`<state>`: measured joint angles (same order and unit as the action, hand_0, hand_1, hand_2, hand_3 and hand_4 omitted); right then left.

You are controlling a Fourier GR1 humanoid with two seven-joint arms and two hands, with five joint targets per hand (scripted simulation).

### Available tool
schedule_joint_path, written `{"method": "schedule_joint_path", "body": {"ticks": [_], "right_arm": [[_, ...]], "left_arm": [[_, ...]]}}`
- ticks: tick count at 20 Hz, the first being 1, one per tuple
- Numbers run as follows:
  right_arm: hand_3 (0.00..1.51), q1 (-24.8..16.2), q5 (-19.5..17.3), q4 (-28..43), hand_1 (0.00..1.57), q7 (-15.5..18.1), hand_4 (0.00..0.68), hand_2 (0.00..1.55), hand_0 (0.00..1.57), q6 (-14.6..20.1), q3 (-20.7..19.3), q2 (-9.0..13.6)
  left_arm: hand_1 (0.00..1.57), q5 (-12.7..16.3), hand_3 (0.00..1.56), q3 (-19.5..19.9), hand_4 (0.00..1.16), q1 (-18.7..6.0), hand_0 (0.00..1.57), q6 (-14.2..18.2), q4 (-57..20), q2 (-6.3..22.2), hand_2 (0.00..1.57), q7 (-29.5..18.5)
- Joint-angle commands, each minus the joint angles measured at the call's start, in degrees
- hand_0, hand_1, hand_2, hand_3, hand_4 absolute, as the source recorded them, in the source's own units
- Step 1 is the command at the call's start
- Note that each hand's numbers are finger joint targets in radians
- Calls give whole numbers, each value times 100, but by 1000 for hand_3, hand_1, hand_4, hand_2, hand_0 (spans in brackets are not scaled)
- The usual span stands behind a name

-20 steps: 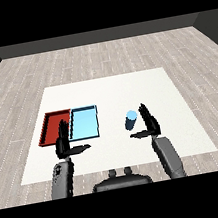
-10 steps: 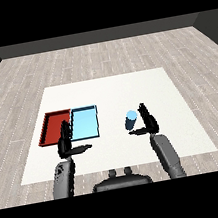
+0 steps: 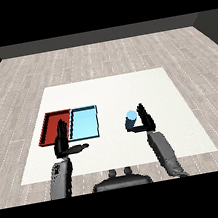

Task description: Pick the blue can and put it in the blue box

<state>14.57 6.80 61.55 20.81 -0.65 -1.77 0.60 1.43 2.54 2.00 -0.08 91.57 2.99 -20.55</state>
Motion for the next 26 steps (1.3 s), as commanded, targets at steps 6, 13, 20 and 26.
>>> {"method": "schedule_joint_path", "body": {"ticks": [6,13,20,26], "right_arm": [[0,589,272,-928,0,191,0,0,0,133,-82,-56],[0,882,495,-1284,0,172,0,0,0,136,-189,-56],[0,1289,512,-2145,0,739,0,0,0,-178,-359,-46],[0,972,822,-1320,0,55,0,0,0,251,183,-58]], "left_arm": [[0,-61,0,-145,0,383,0,7,362,-75,0,15],[0,-236,0,-105,0,264,0,125,133,-95,0,-263],[0,-236,0,-89,0,95,0,298,182,-175,0,24],[0,-46,0,148,0,-134,0,30,-416,-31,0,-390]]}}
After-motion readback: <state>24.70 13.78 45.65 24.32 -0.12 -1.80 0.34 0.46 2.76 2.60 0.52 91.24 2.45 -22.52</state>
